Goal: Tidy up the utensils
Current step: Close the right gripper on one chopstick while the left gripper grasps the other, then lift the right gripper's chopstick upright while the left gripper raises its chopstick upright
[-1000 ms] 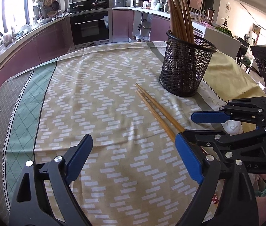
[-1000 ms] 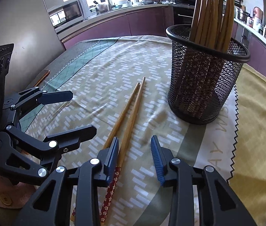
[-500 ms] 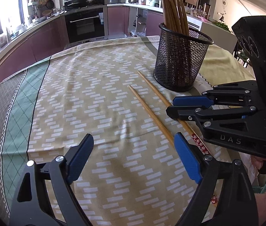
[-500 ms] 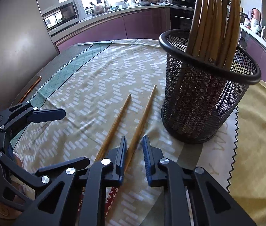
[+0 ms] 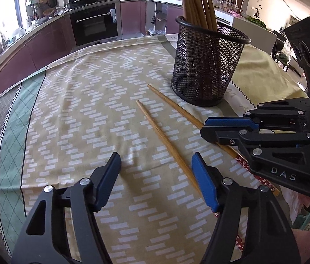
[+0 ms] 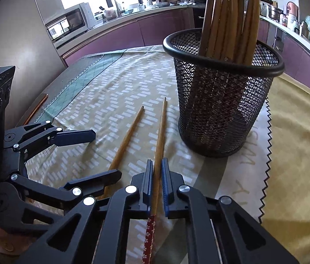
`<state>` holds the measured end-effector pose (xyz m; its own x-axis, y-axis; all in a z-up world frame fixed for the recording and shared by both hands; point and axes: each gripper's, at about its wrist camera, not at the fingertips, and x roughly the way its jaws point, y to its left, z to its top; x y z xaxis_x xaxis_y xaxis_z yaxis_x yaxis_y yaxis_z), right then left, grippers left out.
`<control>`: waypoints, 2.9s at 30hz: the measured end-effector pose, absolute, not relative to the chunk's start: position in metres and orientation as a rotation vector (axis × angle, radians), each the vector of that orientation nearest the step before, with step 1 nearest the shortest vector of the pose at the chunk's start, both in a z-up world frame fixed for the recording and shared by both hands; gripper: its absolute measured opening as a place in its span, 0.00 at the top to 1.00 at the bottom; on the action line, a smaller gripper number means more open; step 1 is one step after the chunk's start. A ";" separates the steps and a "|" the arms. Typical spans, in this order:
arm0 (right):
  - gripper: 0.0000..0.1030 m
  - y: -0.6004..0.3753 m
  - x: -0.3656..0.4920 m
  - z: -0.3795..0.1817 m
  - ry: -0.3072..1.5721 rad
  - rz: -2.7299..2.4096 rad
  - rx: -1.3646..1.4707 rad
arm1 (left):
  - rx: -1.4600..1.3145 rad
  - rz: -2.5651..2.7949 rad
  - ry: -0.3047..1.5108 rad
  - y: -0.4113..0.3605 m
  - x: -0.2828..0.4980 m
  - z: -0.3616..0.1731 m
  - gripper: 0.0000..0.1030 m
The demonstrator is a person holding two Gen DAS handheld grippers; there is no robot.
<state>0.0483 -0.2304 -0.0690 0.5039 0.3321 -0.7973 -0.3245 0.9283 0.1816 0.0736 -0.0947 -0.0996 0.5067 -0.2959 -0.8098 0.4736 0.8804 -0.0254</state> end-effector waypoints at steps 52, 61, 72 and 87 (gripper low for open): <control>0.95 -0.241 0.024 -0.034 0.838 0.457 0.087 | 0.117 -0.456 0.889 -0.081 0.068 -0.075 0.93; 0.95 -0.243 0.017 -0.019 0.792 0.472 0.097 | 0.086 -0.488 0.850 -0.075 0.059 -0.056 0.93; 0.95 -0.254 0.010 0.004 0.709 0.461 0.125 | 0.012 -0.570 0.790 -0.067 0.052 -0.022 0.93; 0.94 -0.279 0.006 0.025 0.619 0.437 0.165 | -0.046 -0.648 0.723 -0.062 0.048 0.015 0.93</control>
<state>0.0063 -0.2787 0.0255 0.7272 0.4427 -0.5246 -0.3459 0.8965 0.2770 0.0485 -0.0619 0.0147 0.5646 -0.5664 -0.6004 0.5358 0.8048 -0.2553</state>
